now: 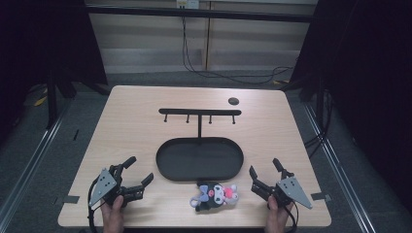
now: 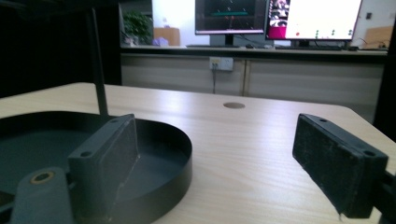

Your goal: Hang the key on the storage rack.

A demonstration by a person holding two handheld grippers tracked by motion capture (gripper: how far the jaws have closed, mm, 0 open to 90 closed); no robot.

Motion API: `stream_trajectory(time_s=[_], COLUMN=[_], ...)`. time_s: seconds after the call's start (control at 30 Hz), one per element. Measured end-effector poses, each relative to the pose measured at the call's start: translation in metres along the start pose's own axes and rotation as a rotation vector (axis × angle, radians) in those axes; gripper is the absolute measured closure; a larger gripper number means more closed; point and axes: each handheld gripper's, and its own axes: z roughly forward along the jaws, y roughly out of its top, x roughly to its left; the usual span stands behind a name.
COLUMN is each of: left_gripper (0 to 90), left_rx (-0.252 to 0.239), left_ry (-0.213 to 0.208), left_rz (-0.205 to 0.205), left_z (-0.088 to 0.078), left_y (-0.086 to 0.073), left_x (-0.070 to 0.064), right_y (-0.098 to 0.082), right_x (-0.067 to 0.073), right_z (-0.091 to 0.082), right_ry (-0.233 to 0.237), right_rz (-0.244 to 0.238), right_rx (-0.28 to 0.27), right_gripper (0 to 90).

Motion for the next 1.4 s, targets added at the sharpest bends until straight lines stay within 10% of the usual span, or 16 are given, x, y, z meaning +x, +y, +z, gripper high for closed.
stream_trajectory(time_s=[0.43, 0.9, 1.4], left_gripper=[15.2, 15.2, 15.2], left_rx=[0.000, 0.000, -0.001], left_ry=[0.006, 0.005, 0.004], left_rz=[-0.007, -0.007, -0.008], left_z=[0.000, 0.000, 0.000], left_y=[0.000, 0.000, 0.000], left_x=[0.000, 0.000, -0.001], right_y=[0.004, 0.015, 0.031], right_x=[0.006, 0.015, 0.032], right_z=[0.008, 0.010, 0.015], right_ry=[-0.034, 0.159, 0.308], right_rz=[0.004, 0.019, -0.011], right_rx=[0.122, 0.261, 0.369], right_gripper=[24.6, 51.6, 53.5])
